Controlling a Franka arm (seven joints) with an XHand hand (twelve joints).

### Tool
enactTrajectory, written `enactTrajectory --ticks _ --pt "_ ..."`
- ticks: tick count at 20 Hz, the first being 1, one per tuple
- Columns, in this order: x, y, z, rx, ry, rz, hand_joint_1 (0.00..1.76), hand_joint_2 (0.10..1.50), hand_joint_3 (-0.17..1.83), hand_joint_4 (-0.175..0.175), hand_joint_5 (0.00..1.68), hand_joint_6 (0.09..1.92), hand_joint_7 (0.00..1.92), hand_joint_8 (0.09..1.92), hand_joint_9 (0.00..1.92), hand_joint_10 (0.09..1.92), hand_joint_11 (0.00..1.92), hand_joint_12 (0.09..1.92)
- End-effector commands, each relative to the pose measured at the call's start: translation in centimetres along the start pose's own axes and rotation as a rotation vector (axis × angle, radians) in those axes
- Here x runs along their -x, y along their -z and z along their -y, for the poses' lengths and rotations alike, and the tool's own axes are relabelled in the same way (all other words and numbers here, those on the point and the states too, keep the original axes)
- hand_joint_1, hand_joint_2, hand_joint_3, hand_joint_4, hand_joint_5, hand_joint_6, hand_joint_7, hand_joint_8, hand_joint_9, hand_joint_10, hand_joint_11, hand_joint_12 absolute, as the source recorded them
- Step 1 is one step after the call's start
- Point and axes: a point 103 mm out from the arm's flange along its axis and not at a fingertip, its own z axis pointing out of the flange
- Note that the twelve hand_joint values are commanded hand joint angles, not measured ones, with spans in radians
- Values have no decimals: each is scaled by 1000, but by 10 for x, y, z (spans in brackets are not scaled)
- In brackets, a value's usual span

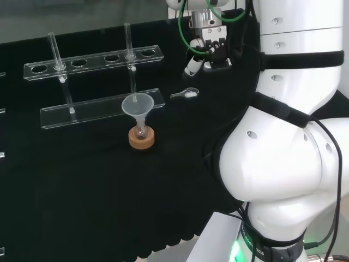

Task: Pick up the weighing funnel.

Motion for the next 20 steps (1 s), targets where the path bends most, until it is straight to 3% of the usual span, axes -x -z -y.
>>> enactTrajectory --ticks 1,20 --pt "2 -14 -1 -1 4 36 859 924 -175 -50 513 87 222 706 418 678 257 1388" --pt "4 -48 -6 -28 42 60 866 923 -175 -44 535 87 228 708 451 664 278 1380"
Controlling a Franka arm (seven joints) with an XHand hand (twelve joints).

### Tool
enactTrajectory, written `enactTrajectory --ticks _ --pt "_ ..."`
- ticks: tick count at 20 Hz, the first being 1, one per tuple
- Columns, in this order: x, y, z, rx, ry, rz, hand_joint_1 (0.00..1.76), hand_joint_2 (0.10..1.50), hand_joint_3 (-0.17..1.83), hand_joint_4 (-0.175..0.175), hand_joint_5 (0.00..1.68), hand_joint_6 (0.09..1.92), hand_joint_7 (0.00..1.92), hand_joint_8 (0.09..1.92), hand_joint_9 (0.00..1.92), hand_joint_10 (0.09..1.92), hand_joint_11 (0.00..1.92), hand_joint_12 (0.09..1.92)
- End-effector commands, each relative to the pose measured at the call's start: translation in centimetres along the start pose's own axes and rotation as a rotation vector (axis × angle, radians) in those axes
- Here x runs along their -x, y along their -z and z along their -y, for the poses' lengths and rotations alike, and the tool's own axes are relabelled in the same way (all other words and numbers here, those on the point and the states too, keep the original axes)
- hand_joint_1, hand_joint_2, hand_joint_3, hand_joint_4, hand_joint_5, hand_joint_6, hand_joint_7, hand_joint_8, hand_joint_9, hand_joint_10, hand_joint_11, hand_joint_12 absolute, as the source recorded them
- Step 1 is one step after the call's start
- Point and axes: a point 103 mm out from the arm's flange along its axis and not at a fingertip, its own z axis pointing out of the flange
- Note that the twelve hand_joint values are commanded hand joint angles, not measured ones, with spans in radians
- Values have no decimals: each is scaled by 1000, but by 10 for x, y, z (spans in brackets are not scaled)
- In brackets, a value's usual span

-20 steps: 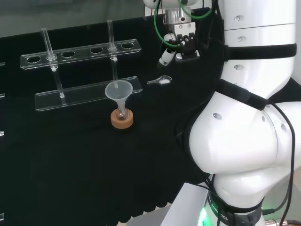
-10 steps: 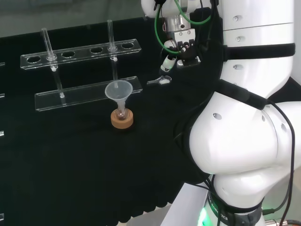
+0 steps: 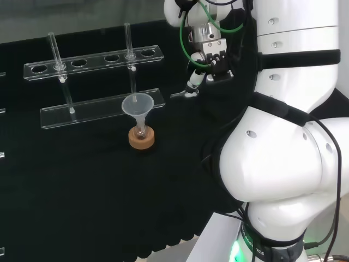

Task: Pick up the weighing funnel.

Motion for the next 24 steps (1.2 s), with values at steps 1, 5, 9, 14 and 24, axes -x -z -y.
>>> enactTrajectory --ticks 1,5,9,14,24 --pt "-1 -9 -3 6 19 14 866 923 -175 -43 538 87 229 708 454 662 280 1378" --pt "0 -14 -6 14 42 47 874 924 -175 -41 548 87 235 706 468 647 291 1367" --pt "0 -18 -10 13 49 93 884 925 -175 -35 569 87 249 708 485 640 298 1363" --pt "-1 -20 -14 22 38 127 895 925 -175 -28 591 93 265 707 499 635 306 1361" --pt "-4 -21 -22 44 12 159 916 936 -175 -6 691 177 327 682 575 592 353 1327"
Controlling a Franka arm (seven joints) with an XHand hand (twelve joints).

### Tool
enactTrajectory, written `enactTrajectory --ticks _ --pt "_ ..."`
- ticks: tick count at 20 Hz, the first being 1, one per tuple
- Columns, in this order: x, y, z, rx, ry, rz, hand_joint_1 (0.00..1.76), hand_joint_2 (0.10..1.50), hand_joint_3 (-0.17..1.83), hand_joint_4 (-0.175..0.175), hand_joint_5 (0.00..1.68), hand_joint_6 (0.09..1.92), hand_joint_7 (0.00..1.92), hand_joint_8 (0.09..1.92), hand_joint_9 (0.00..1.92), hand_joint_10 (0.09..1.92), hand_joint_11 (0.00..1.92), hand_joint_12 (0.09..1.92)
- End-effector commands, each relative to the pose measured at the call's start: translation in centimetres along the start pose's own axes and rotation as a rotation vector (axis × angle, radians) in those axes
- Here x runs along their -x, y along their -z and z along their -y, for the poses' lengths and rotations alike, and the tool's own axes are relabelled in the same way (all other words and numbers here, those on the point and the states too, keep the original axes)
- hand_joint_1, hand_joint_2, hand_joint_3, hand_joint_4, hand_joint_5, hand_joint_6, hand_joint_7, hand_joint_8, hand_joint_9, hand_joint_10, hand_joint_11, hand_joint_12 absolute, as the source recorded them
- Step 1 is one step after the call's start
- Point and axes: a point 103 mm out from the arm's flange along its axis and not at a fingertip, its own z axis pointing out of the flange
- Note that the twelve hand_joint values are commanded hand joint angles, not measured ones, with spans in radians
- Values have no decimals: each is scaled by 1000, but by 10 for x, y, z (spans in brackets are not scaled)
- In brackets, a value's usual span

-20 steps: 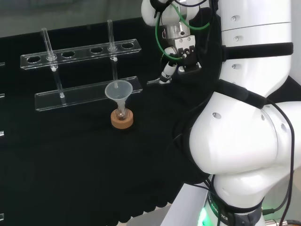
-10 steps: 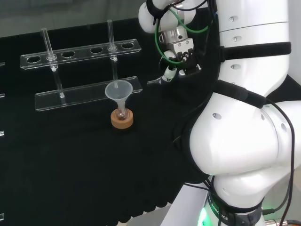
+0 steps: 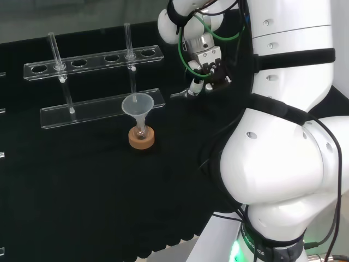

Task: Pick up the weighing funnel.

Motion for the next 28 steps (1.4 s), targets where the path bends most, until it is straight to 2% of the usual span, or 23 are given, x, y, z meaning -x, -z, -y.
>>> enactTrajectory --ticks 1,8,14,28 --pt "-2 -2 -4 -7 1 13 918 937 -175 -4 701 184 330 682 578 591 356 1327" --pt "-5 -7 -6 -13 7 5 923 943 -175 19 703 510 350 664 606 551 368 1322" --pt "-6 -7 -6 -21 9 -4 924 945 -175 32 748 596 355 668 615 554 377 1316" --pt "-5 -16 -11 -29 4 -35 926 947 -175 13 670 650 352 672 615 556 381 1315"
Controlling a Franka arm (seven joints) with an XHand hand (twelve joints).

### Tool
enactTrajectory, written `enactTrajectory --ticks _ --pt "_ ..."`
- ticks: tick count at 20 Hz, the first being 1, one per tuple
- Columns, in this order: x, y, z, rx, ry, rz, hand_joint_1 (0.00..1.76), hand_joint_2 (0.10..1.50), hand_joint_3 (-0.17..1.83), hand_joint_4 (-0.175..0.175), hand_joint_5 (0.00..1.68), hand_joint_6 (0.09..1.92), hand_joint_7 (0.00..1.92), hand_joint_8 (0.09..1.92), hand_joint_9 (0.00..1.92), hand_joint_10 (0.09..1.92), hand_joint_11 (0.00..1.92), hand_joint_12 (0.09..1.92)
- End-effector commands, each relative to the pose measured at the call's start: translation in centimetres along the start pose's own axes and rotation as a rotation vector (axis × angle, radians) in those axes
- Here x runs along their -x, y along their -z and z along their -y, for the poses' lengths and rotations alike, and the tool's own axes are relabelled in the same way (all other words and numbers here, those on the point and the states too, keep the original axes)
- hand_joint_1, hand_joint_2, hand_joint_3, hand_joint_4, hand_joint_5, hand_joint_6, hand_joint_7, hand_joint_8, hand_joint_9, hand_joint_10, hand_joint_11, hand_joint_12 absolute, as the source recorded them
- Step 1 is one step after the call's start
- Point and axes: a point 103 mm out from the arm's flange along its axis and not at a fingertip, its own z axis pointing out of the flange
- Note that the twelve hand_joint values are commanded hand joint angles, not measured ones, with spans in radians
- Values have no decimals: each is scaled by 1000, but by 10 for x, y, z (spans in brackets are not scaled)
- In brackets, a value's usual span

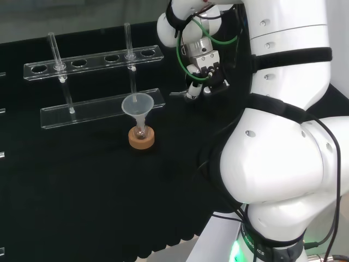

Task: Pick up the weighing funnel.

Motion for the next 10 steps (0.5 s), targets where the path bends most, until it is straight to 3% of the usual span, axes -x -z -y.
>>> enactTrajectory --ticks 1,10 --pt "1 -3 -1 -5 -4 -14 927 947 -175 13 668 651 352 672 615 556 382 1315" --pt "-1 -2 -1 2 -4 -12 922 950 -175 10 662 656 351 673 615 557 384 1315"
